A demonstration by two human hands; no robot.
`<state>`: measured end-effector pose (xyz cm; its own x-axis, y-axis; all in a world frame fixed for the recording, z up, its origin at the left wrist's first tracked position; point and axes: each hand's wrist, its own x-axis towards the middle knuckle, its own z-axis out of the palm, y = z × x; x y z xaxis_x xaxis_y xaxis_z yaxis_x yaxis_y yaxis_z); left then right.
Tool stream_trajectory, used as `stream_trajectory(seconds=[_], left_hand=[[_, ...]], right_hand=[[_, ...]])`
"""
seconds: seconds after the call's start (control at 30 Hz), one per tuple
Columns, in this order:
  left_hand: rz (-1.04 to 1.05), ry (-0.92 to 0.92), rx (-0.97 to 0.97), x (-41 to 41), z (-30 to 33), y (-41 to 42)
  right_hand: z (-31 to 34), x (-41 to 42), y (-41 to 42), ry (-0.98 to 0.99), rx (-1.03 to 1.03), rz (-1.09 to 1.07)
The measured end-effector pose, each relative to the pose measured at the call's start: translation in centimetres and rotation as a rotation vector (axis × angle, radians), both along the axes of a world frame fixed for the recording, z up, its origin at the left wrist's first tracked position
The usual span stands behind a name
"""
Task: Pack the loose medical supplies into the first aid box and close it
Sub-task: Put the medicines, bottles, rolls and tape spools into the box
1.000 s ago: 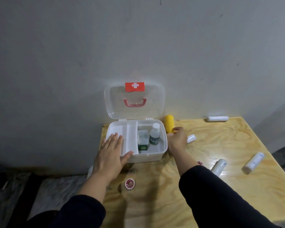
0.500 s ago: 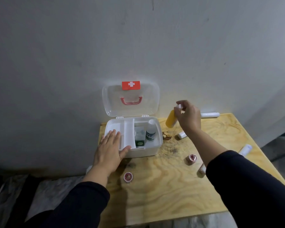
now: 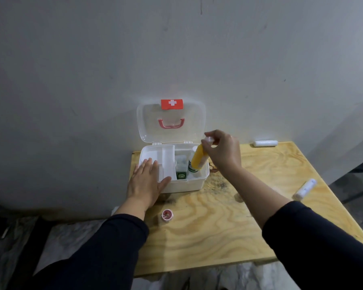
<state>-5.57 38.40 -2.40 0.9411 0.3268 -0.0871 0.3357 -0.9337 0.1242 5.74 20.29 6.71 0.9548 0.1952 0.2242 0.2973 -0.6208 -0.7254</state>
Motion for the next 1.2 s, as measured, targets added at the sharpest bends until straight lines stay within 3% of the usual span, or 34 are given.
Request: stream_trajectory(seconds=[0.3,0.67,0.97,1.2], left_hand=[[-0.014,0.013,-0.019,-0.2,0.1,0.1],[-0.054,0.059,0.01,0.2,1.3,0.5],[-0.209,-0.128,-0.141,7.2,8.8,-5.5],[-0.419,-0.005,-0.204,12.8,8.2,-15.4]], right_hand=[[-5.6,-2.2,1.8,0.09,-0.146,0.039],[-3.3,-0.7,0.6,0.166,-0.136,0.09],[-1.9,1.8,-8.7,0.236,-0.272,-0.113],[-3.7,2.7,-18.2,0.363,-0.3,-0.371]])
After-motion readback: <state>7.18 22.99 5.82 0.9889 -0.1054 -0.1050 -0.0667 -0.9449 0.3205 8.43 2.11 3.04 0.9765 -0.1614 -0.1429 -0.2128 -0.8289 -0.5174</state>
